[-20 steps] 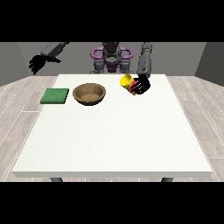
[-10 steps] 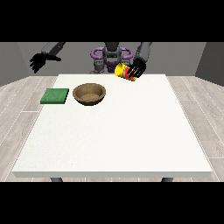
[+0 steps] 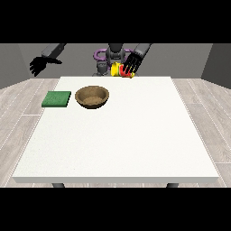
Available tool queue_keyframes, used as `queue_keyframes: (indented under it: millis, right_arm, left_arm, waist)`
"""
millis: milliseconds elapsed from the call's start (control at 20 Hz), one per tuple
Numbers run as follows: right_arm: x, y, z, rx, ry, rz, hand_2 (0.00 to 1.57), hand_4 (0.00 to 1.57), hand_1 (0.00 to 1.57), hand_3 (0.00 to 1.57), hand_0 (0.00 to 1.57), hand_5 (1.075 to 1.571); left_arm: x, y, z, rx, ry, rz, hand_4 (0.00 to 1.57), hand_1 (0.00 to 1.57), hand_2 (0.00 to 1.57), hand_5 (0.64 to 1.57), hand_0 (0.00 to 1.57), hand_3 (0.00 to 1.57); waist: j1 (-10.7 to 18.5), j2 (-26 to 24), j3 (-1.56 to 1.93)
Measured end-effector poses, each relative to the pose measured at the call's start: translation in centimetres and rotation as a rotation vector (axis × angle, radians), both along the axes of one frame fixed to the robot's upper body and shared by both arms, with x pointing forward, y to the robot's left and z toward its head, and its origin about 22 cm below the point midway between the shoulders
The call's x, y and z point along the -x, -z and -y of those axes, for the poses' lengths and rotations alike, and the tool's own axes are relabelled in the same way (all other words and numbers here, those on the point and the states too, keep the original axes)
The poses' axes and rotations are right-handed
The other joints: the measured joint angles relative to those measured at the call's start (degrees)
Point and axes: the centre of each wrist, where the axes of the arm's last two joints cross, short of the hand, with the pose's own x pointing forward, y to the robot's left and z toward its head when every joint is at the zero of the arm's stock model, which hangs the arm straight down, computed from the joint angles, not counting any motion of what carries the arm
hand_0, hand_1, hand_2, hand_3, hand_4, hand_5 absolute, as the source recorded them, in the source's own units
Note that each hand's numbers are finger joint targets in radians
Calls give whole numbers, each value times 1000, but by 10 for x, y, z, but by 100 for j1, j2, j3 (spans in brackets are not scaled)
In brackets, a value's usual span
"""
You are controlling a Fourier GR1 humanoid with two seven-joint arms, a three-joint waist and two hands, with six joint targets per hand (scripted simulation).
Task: Pick the cup and pour the ball into the bowl, then pick the bowl and place it on the pad
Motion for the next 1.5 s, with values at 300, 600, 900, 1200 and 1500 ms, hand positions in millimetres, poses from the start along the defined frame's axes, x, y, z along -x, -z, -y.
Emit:
queue_keyframes:
  millis: [300,600,900,1200,1500]
  right_arm:
    - [-18,-16,5,12,-22,18,0,0,0,29,0,1533]
    - [-45,-27,-11,31,-35,28,0,0,0,337,0,1525]
    - [-71,-33,-38,31,-61,39,0,0,0,218,0,1527]
    - [-82,-41,-43,17,-87,63,0,0,0,190,0,1521]
    - [-87,-37,-53,12,-104,50,0,0,0,117,0,1518]
  left_arm:
    - [9,-15,36,-134,21,54,930,531,1571,1569,531,1571]
    - [15,-30,60,-282,36,132,900,432,1571,1571,432,1571]
    - [22,-26,69,-426,57,190,884,0,1571,1556,0,1571]
    - [33,-23,81,-601,125,206,1244,0,1571,1400,0,1571]
    - [32,-47,100,-807,160,253,1214,970,1571,1419,970,1571]
  waist:
    - [-63,171,1]
    - [-98,296,-3]
    - [-234,424,-5]
    - [-331,552,-4]
    - [-415,463,-1]
